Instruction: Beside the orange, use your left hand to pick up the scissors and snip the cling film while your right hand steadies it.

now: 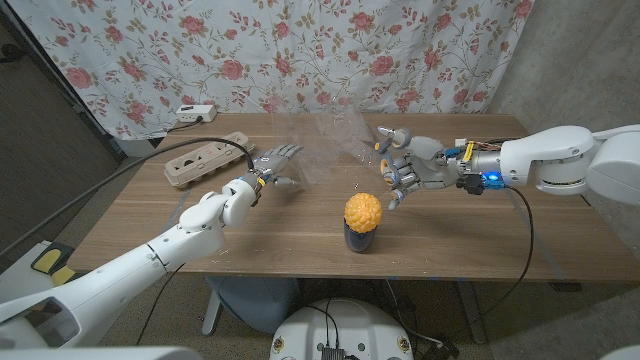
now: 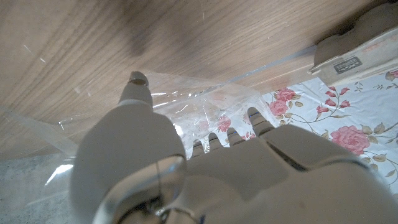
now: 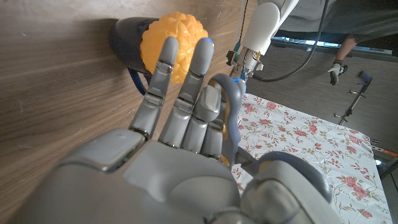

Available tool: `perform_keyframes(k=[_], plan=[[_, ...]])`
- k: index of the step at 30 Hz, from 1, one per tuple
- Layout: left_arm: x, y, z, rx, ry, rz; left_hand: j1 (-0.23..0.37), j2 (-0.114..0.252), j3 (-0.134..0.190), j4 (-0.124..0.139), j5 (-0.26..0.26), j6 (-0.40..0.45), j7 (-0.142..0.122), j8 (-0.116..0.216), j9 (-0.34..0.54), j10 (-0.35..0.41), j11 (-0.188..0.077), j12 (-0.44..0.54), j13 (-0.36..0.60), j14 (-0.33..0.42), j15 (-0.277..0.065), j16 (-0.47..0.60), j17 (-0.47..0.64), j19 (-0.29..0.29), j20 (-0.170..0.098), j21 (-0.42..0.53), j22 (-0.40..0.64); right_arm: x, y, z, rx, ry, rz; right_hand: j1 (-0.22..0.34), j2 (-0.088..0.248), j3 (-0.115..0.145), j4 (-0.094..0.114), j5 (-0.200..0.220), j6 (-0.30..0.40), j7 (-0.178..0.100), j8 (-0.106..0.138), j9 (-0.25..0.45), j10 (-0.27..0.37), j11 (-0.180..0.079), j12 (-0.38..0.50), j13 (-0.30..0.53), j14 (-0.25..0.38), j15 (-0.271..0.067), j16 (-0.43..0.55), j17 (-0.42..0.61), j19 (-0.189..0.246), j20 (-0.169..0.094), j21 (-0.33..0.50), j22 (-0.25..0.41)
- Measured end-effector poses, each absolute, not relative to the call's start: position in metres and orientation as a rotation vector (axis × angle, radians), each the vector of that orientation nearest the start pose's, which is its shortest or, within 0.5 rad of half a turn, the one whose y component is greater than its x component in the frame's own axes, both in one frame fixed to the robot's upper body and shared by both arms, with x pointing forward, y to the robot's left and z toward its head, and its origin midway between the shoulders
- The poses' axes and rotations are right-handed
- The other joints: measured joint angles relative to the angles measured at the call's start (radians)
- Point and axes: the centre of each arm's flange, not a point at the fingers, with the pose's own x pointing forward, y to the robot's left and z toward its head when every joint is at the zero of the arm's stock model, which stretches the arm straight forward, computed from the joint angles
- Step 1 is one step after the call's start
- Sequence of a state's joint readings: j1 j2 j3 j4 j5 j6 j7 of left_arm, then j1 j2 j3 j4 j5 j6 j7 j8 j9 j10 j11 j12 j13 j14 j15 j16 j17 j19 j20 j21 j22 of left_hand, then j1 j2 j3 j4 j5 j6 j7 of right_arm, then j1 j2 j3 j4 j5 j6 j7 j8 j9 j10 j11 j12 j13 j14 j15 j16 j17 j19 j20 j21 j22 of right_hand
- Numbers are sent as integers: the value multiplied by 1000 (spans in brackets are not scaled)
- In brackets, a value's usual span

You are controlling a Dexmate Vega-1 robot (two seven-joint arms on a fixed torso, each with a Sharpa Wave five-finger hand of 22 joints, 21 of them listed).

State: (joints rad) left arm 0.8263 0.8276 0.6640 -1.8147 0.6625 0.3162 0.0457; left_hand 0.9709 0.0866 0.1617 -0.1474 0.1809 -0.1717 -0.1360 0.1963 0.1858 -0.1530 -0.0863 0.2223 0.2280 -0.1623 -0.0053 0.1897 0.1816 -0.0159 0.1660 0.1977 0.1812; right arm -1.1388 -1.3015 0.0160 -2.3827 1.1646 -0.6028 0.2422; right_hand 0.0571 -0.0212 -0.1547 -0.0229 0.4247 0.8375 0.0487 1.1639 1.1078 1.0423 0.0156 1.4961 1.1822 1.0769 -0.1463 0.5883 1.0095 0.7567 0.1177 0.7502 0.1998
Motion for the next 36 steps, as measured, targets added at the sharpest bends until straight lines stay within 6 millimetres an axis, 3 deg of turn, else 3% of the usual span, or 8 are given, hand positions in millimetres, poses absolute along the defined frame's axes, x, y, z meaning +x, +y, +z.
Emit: perform_keyframes(k=[13,27,32,36], plan=[[608,220,-13,1497,-571,55,0,0,1,1,0,0,0,5,0,9,2,4,0,4,-4,0,0,6,-1,7,0,412,-213,40,-519,-58,835,6,6,-4,-4,-8,0,0,0,0,1,1,-2,0,-1,1,4,-2,4,-4,-7,0],[618,215,-9,1486,-570,33,0,0,1,1,0,0,-21,5,0,14,-3,4,0,20,-5,0,0,12,-2,7,0,410,-214,39,-511,-61,833,12,12,-4,-4,-8,2,-2,0,0,4,3,-2,1,1,0,4,-9,4,-4,-7,0],[621,214,-9,1487,-564,24,0,0,6,-3,0,0,-22,5,0,14,-3,4,-5,67,9,12,0,81,12,31,2,410,-215,39,-508,-63,830,12,11,-4,-4,-13,2,-2,0,0,4,3,1,1,-1,-1,4,-7,4,-4,-10,3],[623,212,-10,1489,-562,19,0,0,16,-5,0,-3,-39,0,0,14,-3,4,-5,105,32,18,0,153,34,54,3,409,-216,39,-505,-64,828,12,11,-4,-4,-15,6,-6,0,0,4,3,1,5,-1,-1,4,-10,4,-4,-15,3]])
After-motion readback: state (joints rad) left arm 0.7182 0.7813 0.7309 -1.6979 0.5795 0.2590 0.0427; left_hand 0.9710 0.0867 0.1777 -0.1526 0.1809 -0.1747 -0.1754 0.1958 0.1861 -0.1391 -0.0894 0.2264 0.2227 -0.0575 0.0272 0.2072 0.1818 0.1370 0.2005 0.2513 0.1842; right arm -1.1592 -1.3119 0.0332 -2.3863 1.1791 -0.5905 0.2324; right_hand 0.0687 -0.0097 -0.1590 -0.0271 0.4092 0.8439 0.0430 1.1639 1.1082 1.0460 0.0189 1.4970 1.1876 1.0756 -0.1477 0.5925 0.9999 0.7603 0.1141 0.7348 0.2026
